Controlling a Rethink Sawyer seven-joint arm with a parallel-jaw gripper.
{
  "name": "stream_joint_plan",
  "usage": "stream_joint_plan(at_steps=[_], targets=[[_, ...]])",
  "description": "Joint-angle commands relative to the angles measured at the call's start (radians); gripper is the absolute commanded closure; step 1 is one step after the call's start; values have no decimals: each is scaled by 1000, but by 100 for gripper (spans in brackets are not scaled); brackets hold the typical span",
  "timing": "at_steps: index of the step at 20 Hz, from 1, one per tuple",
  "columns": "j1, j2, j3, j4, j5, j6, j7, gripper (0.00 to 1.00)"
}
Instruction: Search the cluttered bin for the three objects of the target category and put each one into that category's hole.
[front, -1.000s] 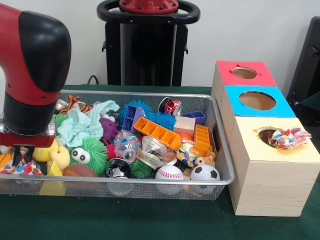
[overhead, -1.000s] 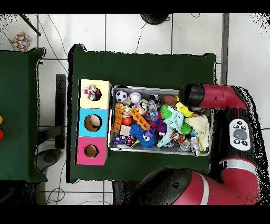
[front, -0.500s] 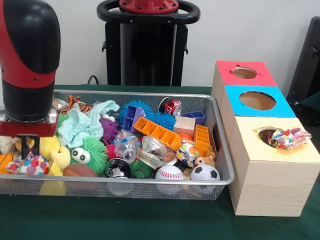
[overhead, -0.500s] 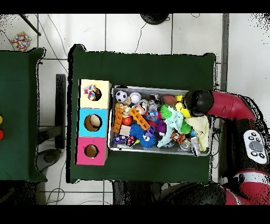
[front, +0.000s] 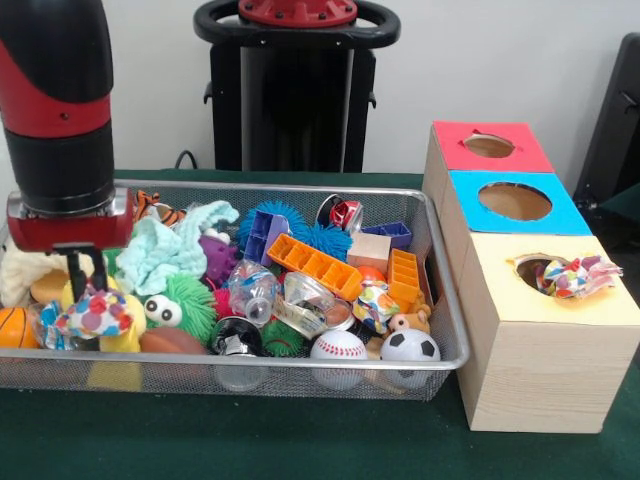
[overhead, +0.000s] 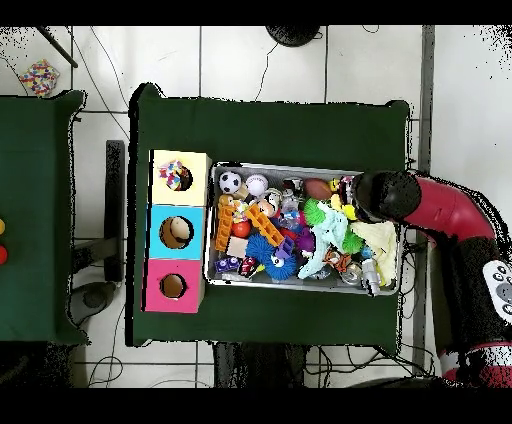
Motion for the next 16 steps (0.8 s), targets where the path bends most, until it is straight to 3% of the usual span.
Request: stream_joint_plan(at_steps=[1, 8, 16], targets=[[-44, -39, 191, 170, 60, 125, -216, 100], [-111, -63, 290, 278, 116, 109, -175, 100], [-132, -62, 363, 351, 136, 47, -95, 100]])
